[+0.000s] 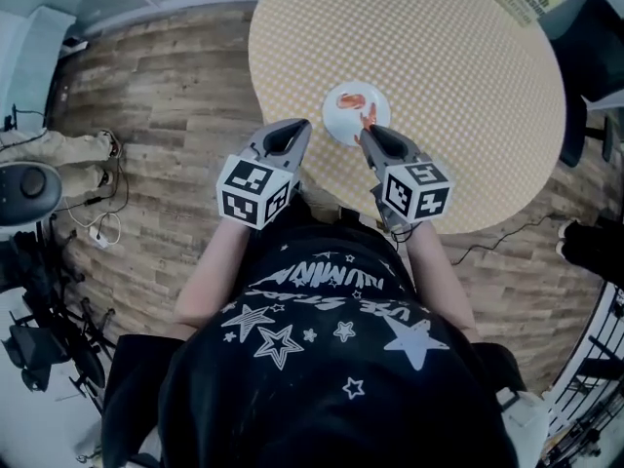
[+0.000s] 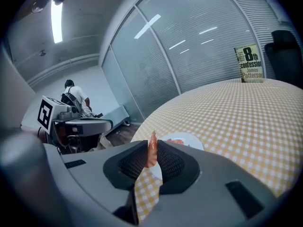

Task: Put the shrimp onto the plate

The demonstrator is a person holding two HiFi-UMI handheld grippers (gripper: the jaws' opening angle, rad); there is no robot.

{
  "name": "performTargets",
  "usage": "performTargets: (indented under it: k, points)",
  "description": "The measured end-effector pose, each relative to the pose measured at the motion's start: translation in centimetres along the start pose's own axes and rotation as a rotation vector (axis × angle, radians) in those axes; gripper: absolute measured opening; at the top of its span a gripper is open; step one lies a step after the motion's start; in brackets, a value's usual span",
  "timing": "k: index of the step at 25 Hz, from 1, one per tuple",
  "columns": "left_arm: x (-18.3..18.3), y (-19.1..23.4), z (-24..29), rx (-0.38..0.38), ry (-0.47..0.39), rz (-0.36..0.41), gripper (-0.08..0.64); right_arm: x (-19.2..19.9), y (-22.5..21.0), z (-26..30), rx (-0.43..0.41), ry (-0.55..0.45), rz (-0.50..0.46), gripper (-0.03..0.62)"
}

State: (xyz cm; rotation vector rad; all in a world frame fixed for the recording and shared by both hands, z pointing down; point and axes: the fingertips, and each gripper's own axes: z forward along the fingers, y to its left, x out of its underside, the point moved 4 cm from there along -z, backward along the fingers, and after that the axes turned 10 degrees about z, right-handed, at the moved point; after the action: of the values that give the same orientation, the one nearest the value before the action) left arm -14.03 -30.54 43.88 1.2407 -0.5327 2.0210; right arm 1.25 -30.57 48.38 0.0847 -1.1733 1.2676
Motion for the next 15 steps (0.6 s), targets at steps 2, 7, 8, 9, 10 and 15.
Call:
performTargets:
  k: [2, 7, 8, 9, 10, 15]
  points:
    - [0.1, 0.8, 0.4, 0.042, 0.006, 0.012, 0.009, 0.6, 0.1, 0.7, 0.034, 0.006, 0.017, 0.058]
    - [0.3, 2.8, 2.1, 0.162, 0.029, 0.065, 0.009, 1.6, 0.4, 2.1, 0.133, 0.001, 0.056, 0.058]
    - [0.3, 3.1, 2.4, 0.182, 0.034, 0.074, 0.009, 1.7, 0.5, 2.4, 0.151, 0.001, 0.063, 0.058]
    - [0.4, 3.3, 2.8, 0.204, 0.039, 0.083, 0.009, 1.8, 0.4, 2.7, 0.17, 0.001, 0.072, 0.058]
    - [0.4, 3.4, 3.2, 0.228, 0.042, 0.093, 0.009, 2.0, 0.4, 3.0, 0.188, 0.002, 0.082, 0.058]
    - [1.1, 4.4, 4.1, 0.333, 0.054, 0.123, 0.009, 3.3, 0.3, 5.2, 0.268, 0.018, 0.125, 0.058]
